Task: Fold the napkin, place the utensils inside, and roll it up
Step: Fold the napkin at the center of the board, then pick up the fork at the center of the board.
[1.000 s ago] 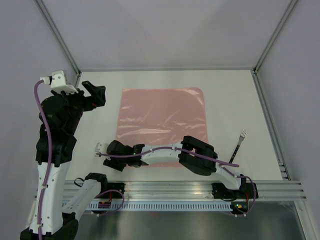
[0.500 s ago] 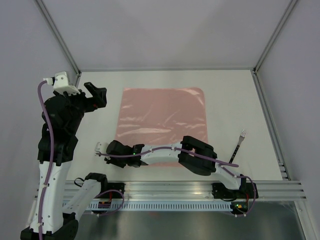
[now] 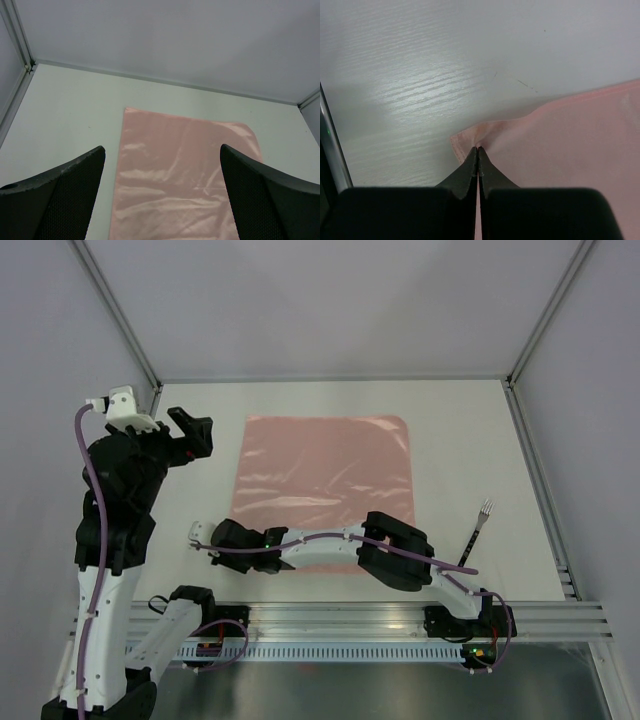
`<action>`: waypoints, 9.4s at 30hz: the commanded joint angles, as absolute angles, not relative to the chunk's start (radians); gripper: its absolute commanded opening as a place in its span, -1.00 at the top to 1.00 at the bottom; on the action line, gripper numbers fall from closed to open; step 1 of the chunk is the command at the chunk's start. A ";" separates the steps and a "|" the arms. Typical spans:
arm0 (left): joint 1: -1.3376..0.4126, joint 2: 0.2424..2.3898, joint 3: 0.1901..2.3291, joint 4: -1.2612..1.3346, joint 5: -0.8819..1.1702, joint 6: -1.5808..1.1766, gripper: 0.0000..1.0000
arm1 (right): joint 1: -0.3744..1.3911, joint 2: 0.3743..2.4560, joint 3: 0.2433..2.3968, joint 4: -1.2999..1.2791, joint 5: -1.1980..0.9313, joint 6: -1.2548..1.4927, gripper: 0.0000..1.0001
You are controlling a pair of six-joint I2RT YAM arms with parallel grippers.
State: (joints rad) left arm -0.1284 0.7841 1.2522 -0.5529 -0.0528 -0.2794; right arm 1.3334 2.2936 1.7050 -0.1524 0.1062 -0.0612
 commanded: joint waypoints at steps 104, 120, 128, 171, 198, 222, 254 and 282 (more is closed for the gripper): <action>-0.123 0.911 1.198 -0.436 0.097 -0.305 -0.99 | 0.327 2.019 1.562 -0.130 0.097 -0.149 0.99; -0.124 0.928 1.192 -0.423 0.112 -0.319 -0.99 | 0.295 2.033 1.577 -0.130 0.087 -0.143 0.99; -0.123 0.933 1.189 -0.422 0.115 -0.321 -0.99 | 0.281 2.052 1.585 -0.127 0.089 -0.146 0.99; -0.124 0.969 1.167 -0.403 0.121 -0.330 -0.99 | 0.239 2.111 1.620 -0.115 0.097 -0.153 0.99; -0.124 0.969 1.127 -0.382 0.118 -0.328 -0.99 | 0.230 2.183 1.678 -0.161 0.158 -0.156 -0.03; -0.124 0.861 0.950 -0.187 0.170 -0.502 -0.99 | -0.033 1.831 1.487 -0.477 0.029 -0.052 -0.11; -0.124 0.879 0.709 0.097 0.298 -0.594 -0.99 | -0.235 1.416 0.905 -0.973 0.034 -0.725 0.03; -0.124 0.891 0.722 0.092 0.278 -0.574 -0.99 | -0.262 1.537 0.824 -0.815 0.068 -0.776 0.28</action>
